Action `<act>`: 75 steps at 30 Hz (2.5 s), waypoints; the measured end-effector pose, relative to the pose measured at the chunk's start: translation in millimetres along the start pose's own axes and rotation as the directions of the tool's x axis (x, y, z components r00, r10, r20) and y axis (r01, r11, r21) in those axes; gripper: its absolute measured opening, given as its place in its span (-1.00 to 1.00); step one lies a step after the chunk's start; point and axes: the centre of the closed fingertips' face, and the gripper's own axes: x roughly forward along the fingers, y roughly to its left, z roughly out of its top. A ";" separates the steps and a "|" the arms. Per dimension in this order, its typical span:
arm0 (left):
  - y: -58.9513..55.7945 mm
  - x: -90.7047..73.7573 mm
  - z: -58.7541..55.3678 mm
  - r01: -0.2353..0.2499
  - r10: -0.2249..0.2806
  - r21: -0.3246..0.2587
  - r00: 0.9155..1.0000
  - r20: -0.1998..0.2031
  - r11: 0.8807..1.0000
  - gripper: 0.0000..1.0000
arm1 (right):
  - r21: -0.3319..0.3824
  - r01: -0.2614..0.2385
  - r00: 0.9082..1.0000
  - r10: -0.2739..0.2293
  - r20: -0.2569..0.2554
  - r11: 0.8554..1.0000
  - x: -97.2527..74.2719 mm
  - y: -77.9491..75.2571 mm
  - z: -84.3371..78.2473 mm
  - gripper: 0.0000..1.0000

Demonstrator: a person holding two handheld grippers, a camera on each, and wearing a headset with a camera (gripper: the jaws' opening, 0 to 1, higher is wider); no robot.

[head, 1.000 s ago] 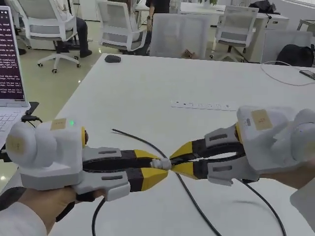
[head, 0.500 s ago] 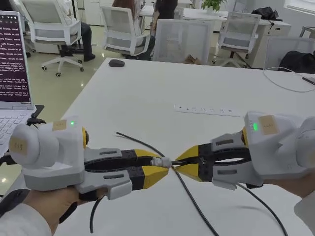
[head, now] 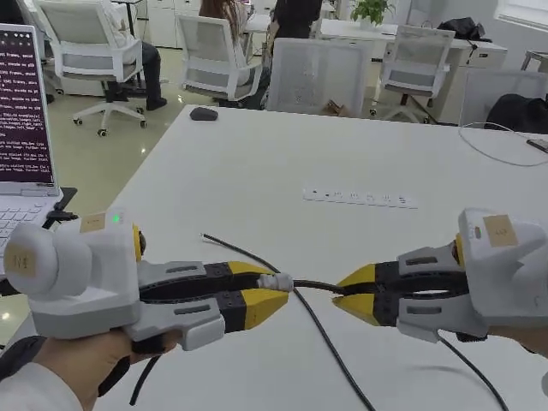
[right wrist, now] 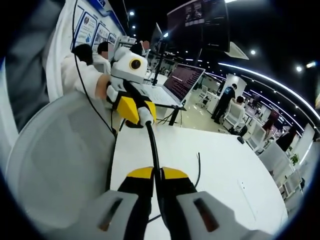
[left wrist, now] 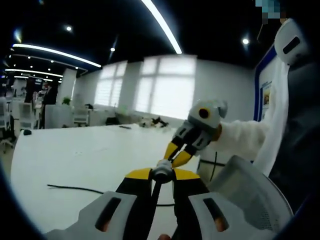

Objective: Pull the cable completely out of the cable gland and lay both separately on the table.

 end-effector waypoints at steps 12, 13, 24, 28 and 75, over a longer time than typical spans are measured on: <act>3.5 -1.5 3.0 -0.013 0.014 -0.026 1.000 0.025 1.000 -0.68 | 0.057 0.035 0.999 -0.033 -0.029 0.998 -15.7 -5.3 -22.3 -0.90; 3.4 -1.5 2.9 -0.013 0.013 -0.025 1.000 0.025 1.000 -0.68 | 0.061 0.036 0.999 -0.034 -0.028 0.998 -15.9 -5.2 -22.2 -0.89; -4.0 2.6 -0.3 0.003 -0.004 0.013 1.000 0.000 1.000 -0.68 | 0.057 0.005 0.996 0.000 -0.084 0.998 -7.2 5.5 -34.5 -0.89; -8.4 3.8 -1.3 0.019 -0.019 0.029 1.000 -0.006 0.999 -0.68 | 0.067 -0.003 0.995 0.010 -0.095 0.998 -7.7 5.7 -35.7 -0.79; -12.4 6.1 -5.0 0.036 -0.033 0.067 0.999 -0.037 0.997 -0.68 | -0.102 -0.083 0.995 0.088 0.047 0.991 22.3 18.3 45.0 -0.88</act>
